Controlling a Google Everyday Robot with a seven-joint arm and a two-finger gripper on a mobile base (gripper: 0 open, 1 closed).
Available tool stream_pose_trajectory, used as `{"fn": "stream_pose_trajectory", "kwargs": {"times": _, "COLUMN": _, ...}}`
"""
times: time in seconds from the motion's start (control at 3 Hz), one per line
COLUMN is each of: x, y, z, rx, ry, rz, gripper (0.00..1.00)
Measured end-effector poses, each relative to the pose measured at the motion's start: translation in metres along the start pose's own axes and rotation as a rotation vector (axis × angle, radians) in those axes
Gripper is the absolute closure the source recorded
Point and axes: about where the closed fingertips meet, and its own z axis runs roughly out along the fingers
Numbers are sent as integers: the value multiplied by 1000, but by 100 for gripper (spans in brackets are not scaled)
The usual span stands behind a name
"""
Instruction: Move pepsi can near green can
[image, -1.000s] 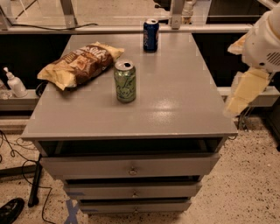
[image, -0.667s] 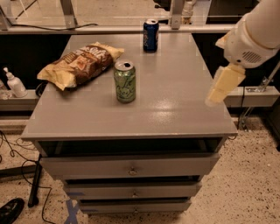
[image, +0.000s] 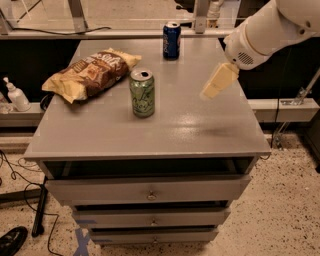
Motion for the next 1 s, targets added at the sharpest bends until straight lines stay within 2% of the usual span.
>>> {"fn": "stream_pose_trajectory", "kwargs": {"times": 0.33, "x": 0, "y": 0, "z": -1, "rx": 0, "ry": 2, "rz": -2, "gripper": 0}}
{"fn": "stream_pose_trajectory", "kwargs": {"times": 0.67, "x": -4, "y": -2, "z": -1, "rx": -1, "ry": -49, "rz": 16, "gripper": 0}}
{"fn": "stream_pose_trajectory", "kwargs": {"times": 1.0, "x": -24, "y": -15, "z": 21, "rx": 15, "ry": -150, "rz": 55, "gripper": 0}}
